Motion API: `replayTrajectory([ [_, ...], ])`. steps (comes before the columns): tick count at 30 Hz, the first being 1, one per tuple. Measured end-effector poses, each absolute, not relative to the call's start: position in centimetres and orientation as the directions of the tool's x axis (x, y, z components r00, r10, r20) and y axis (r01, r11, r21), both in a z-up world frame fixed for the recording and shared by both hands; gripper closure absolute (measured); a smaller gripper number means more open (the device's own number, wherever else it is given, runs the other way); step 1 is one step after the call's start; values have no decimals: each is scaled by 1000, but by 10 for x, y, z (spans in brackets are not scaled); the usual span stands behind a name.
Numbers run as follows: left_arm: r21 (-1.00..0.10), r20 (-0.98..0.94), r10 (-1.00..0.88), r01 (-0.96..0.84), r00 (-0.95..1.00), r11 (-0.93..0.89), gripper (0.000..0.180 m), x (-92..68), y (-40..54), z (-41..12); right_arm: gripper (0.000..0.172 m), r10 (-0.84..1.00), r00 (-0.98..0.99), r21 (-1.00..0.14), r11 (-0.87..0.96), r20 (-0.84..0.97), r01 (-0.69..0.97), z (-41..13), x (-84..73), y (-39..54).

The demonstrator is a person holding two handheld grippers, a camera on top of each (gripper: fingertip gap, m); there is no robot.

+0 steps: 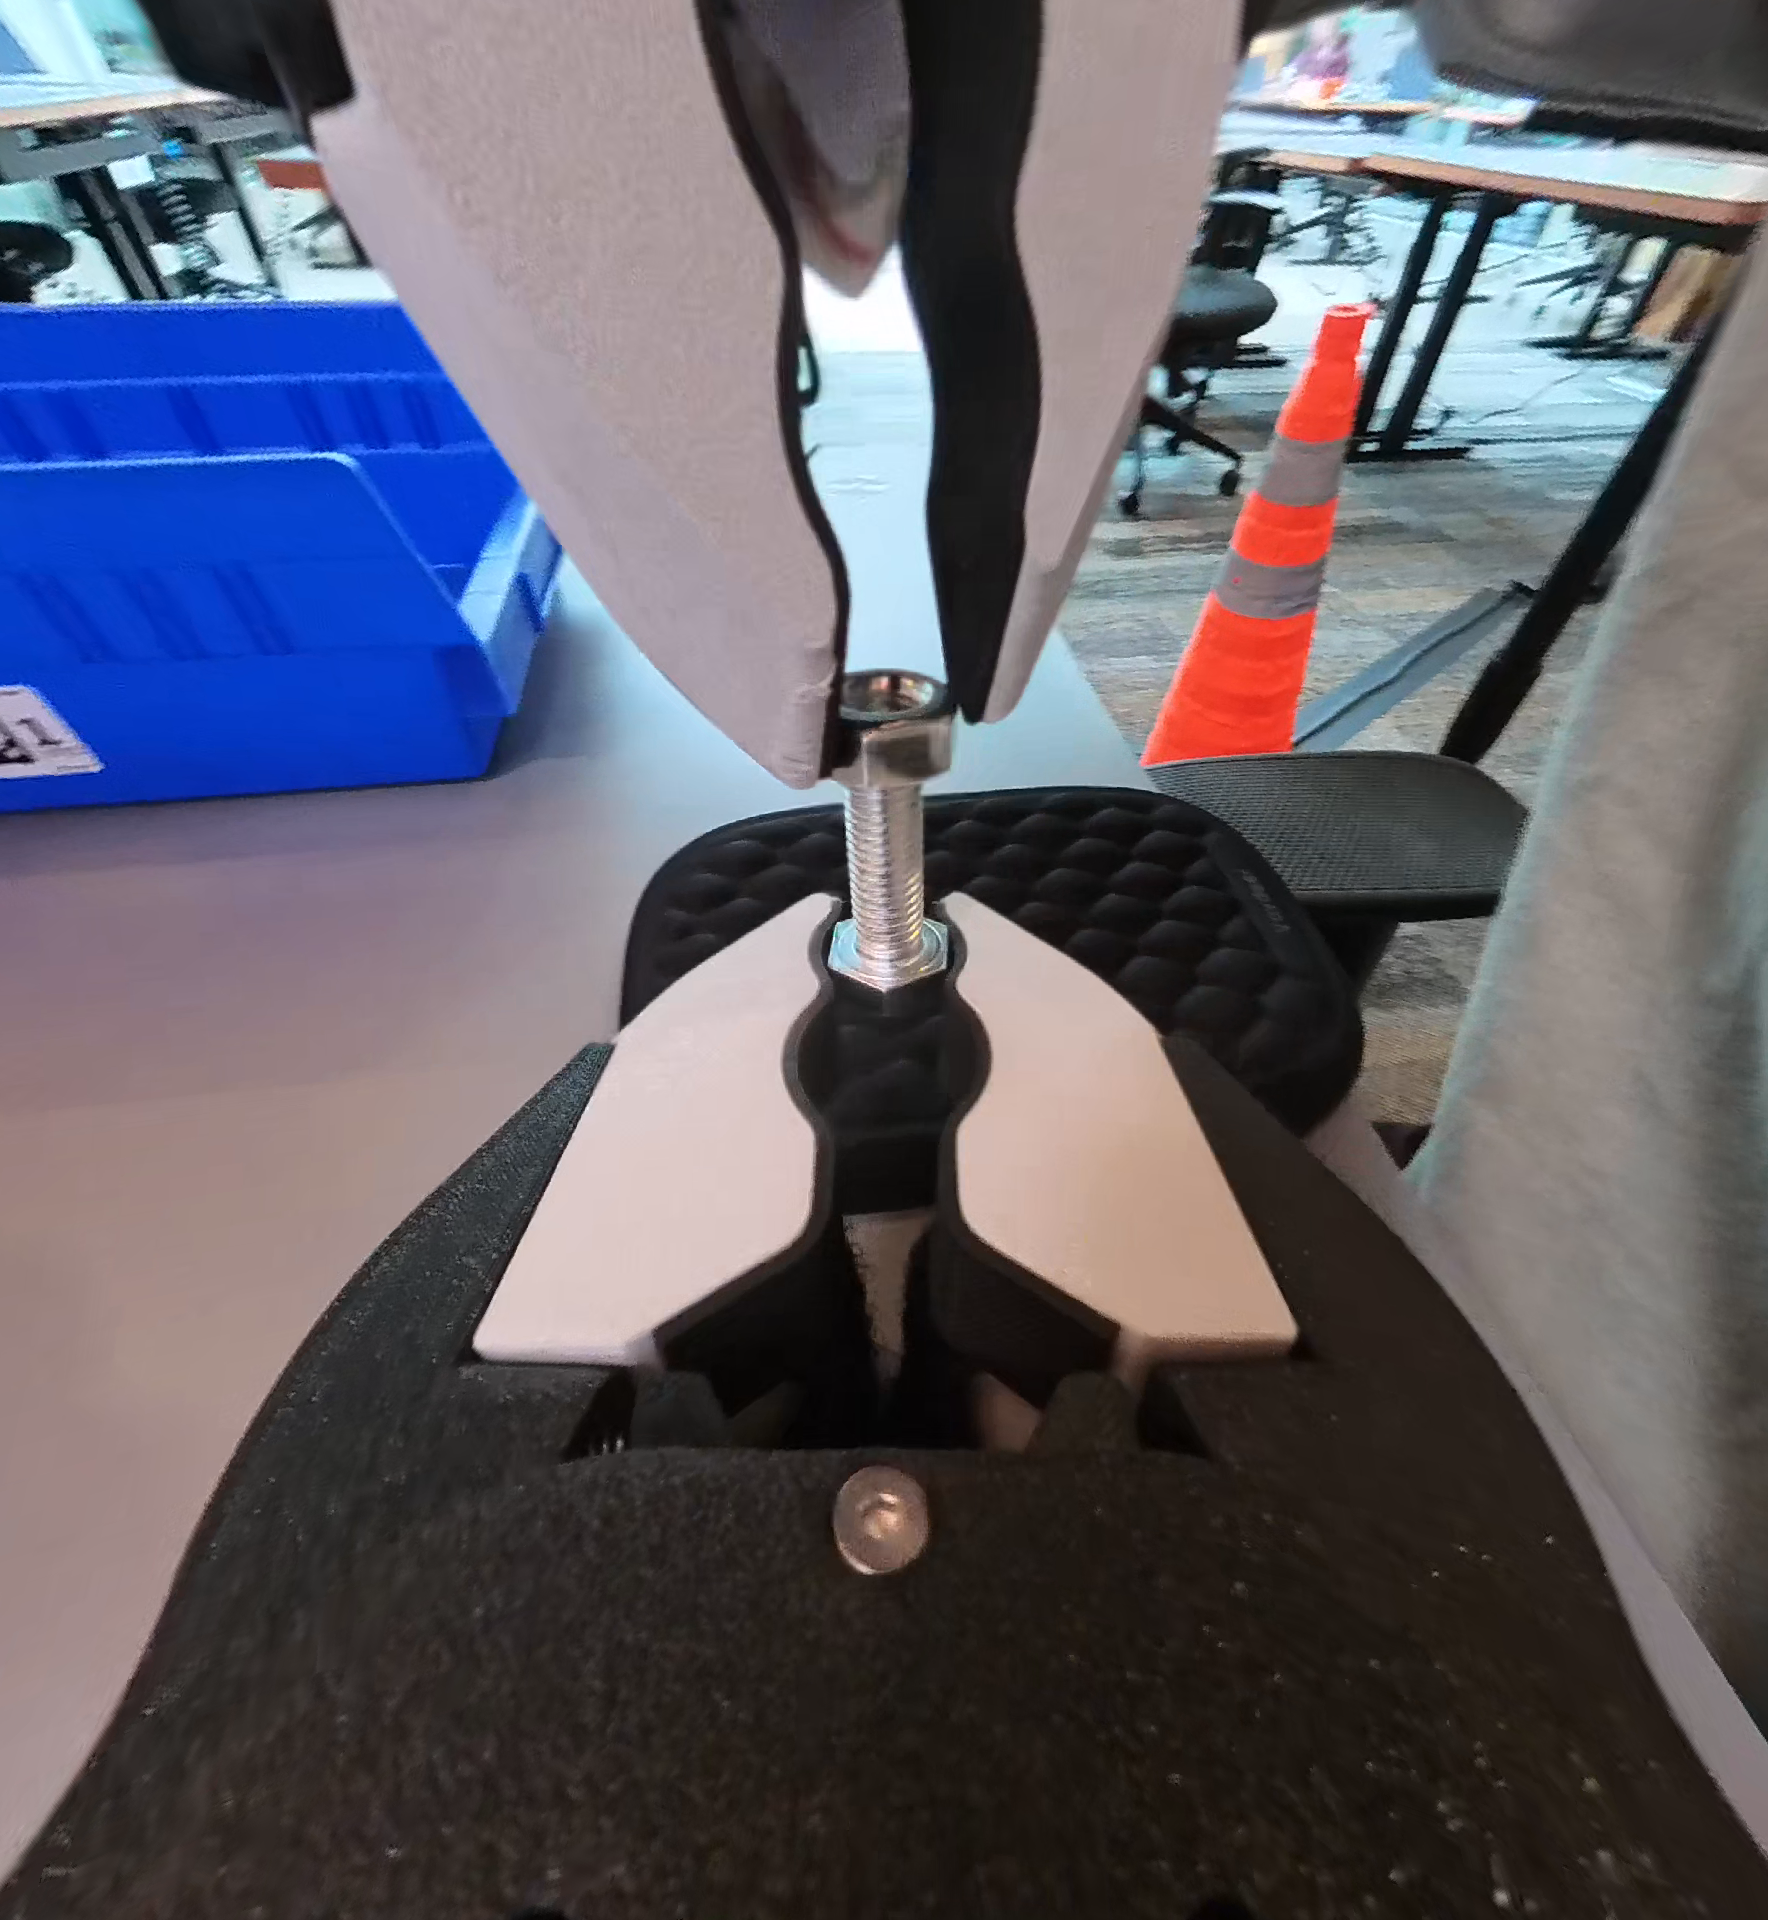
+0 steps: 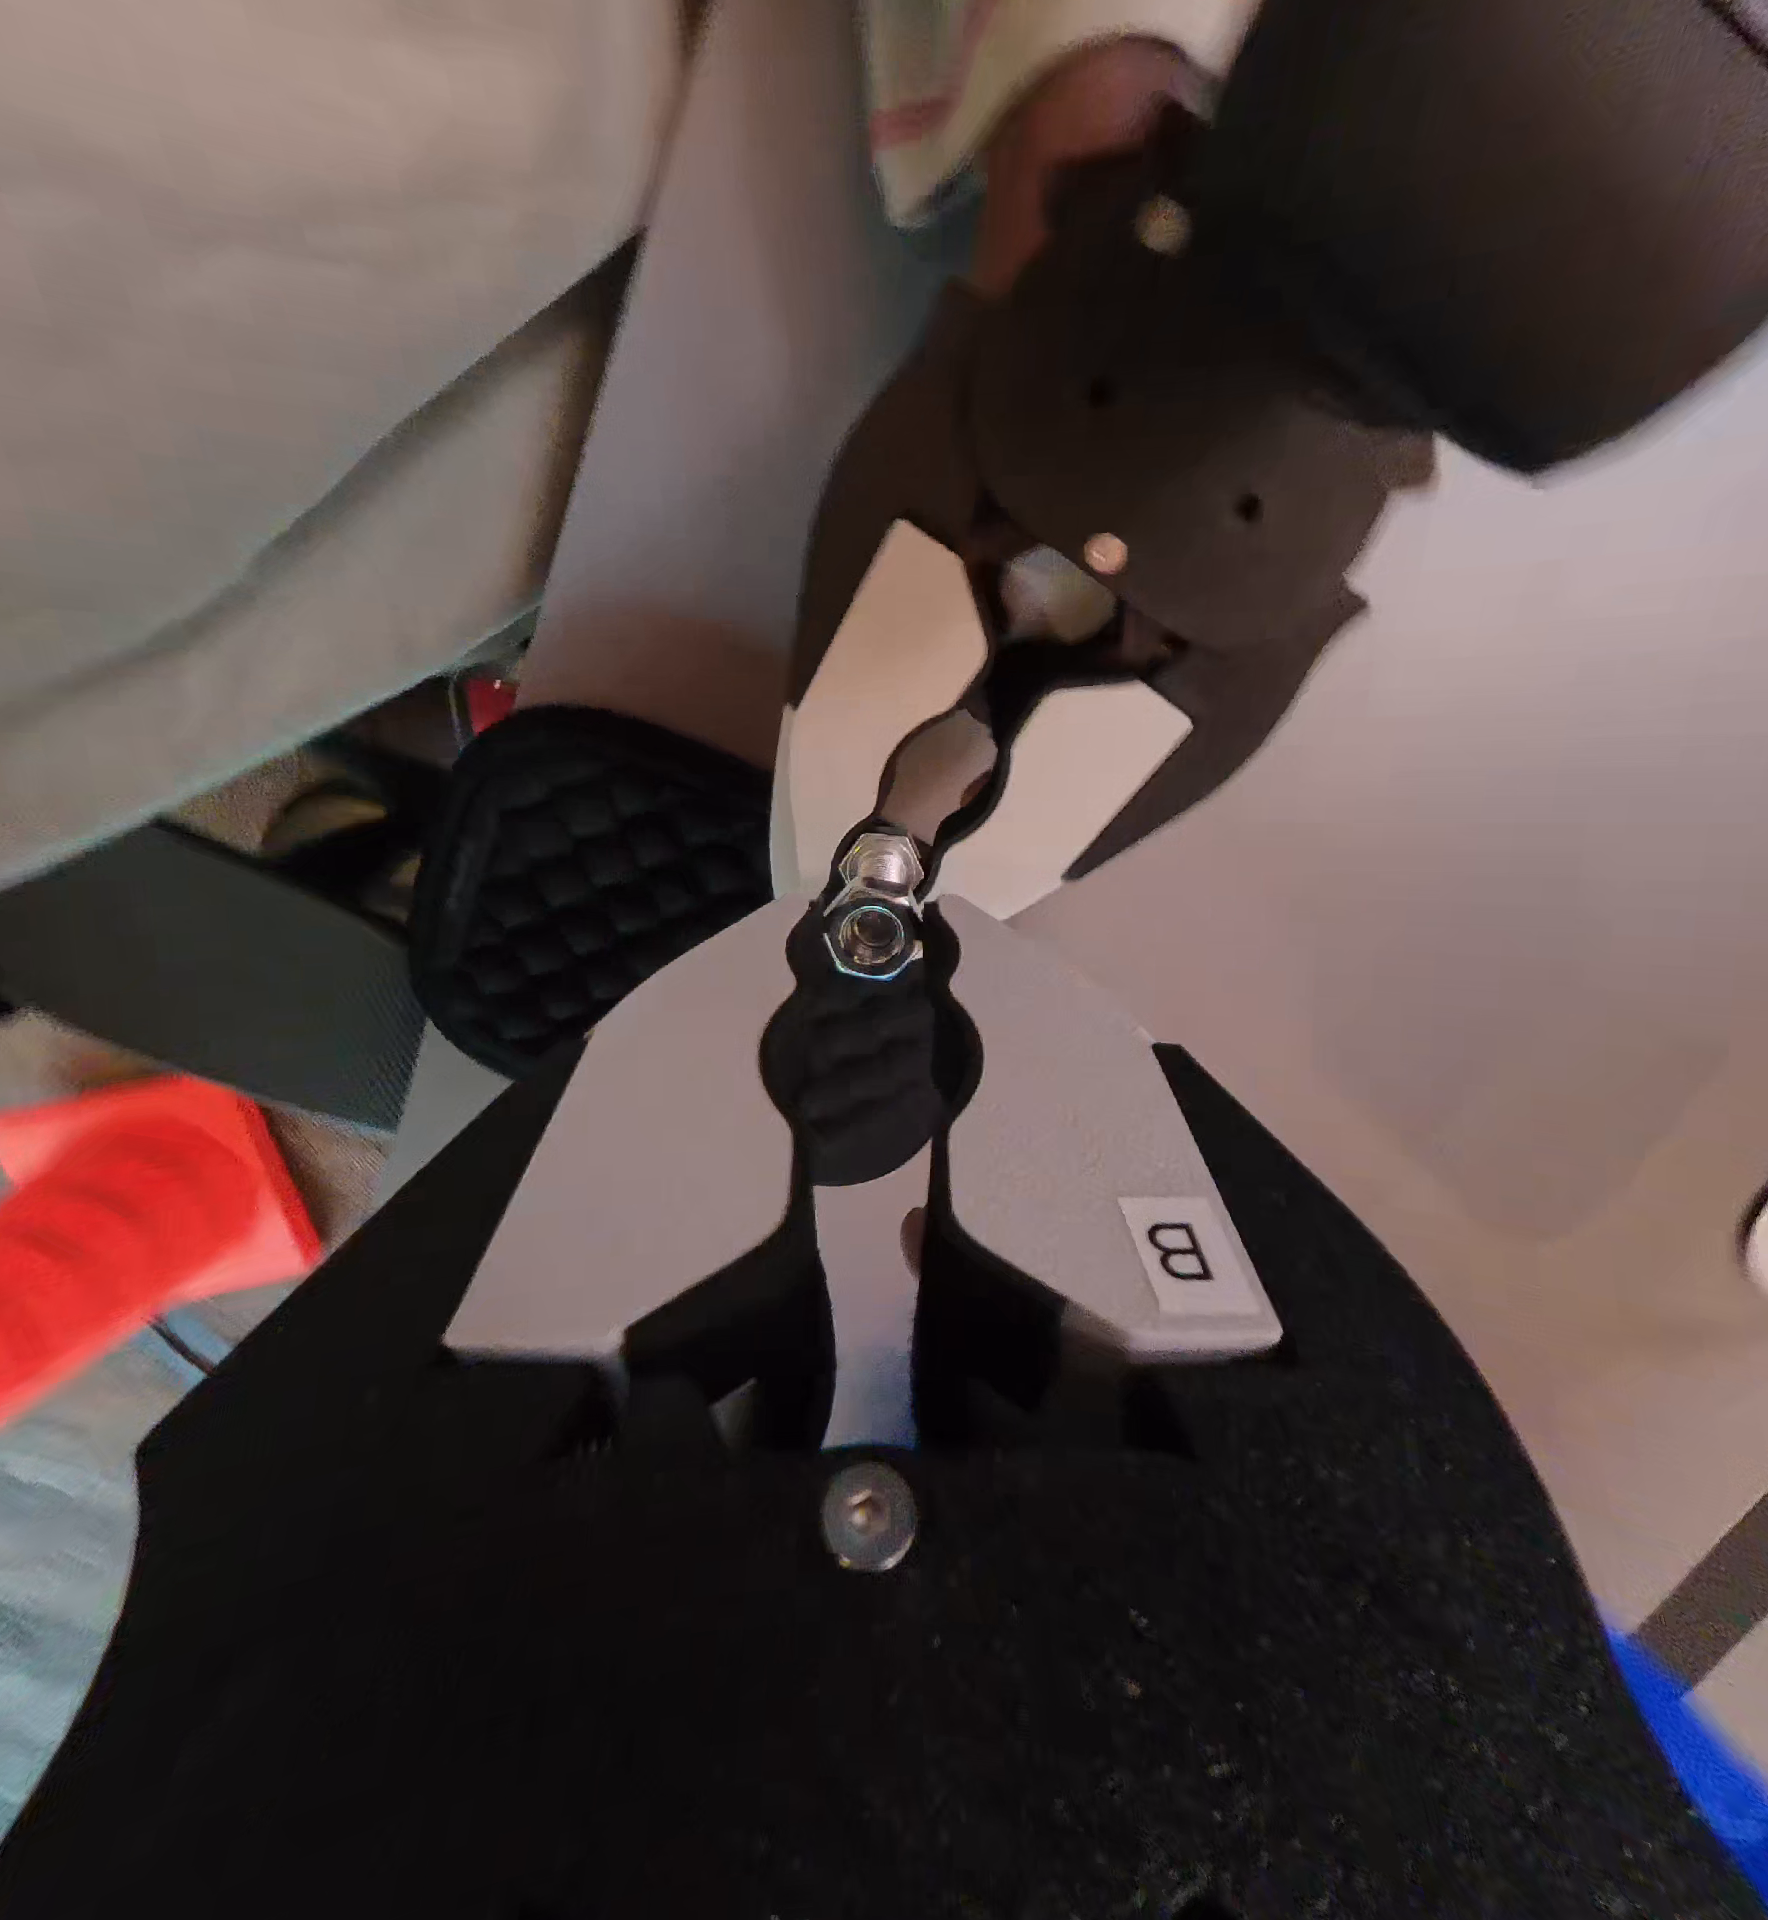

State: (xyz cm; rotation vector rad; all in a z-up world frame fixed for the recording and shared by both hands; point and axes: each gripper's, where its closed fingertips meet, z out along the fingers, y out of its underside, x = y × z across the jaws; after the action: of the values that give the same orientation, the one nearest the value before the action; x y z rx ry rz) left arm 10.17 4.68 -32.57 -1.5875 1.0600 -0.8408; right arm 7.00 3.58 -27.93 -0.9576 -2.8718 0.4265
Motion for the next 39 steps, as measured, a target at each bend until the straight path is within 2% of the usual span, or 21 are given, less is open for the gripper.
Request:
replayTrajectory([
  [3, -959, -8, -893, -256, 450, -121, 166, 99, 56, -330, 154, 835, -549, -282, 517, -40, 808, -283, 68, 44],
  [5, -955, -18, -880, -268, 474, -125, 166, 98, 59, -332, 154, 914, -401, -298, 369, -53, 880, -284, 69, 46],
  [9, -953, -31, -892, -283, 452, -110, 166, 100, 56, -333, 153, 930, -367, -319, 344, -14, 883, -285, 70, 43],
  [10, -955, -25, -897, -276, 441, -110, 167, 101, 55, -332, 144, 913, -409, -320, 382, -17, 867, -284, 71, 40],
  [13, -959, 0, -929, -263, 371, -105, 166, 103, 47, -330, 133, 757, -652, -351, 620, 35, 701, -273, 71, 31],
  [16, -958, 12, -956, -269, 292, -94, 166, 107, 38, -330, 131, 445, -889, -324, 861, 110, 391, -266, 77, 24],
  [19, -959, 19, -971, -269, 238, -85, 166, 108, 31, -330, 133, 245, -965, -303, 930, 97, 206, -271, 78, 17],
  [22, -961, 18, -976, -266, 218, -77, 166, 109, 28, -329, 135, 171, -984, -248, 957, 57, 152, -281, 78, 20],
  [24, -962, 22, -975, -262, 220, -81, 166, 108, 29, -329, 143, 145, -988, -229, 965, 61, 127, -286, 77, 21],
  [26, -963, 25, -969, -255, 244, -89, 167, 107, 32, -328, 150, 194, -979, -232, 957, 68, 174, -288, 74, 23],
  [30, -970, 13, -924, -219, 383, -104, 167, 99, 48, -325, 154, 549, -835, -273, 810, 40, 520, -285, 67, 36],
  [32, -972, -12, -885, -214, 466, -100, 166, 93, 57, -324, 154, 731, -681, -291, 660, 40, 692, -284, 63, 41],
  [34, -969, -39, -854, -228, 519, -95, 166, 90, 63, -325, 154, 898, -441, -293, 419, -7, 859, -285, 62, 46],
  [36, -963, -71, -847, -258, 526, -80, 166, 92, 63, -327, 150, 933, -358, -309, 333, -28, 891, -287, 64, 45],
  [38, -962, -73, -855, -261, 513, -74, 166, 93, 62, -328, 146, 920, -391, -318, 366, -17, 875, -288, 65, 43],
  [39, -965, -63, -864, -252, 500, -75, 167, 94, 61, -327, 130, 901, -434, -326, 409, -7, 852, -288, 64, 42],
])
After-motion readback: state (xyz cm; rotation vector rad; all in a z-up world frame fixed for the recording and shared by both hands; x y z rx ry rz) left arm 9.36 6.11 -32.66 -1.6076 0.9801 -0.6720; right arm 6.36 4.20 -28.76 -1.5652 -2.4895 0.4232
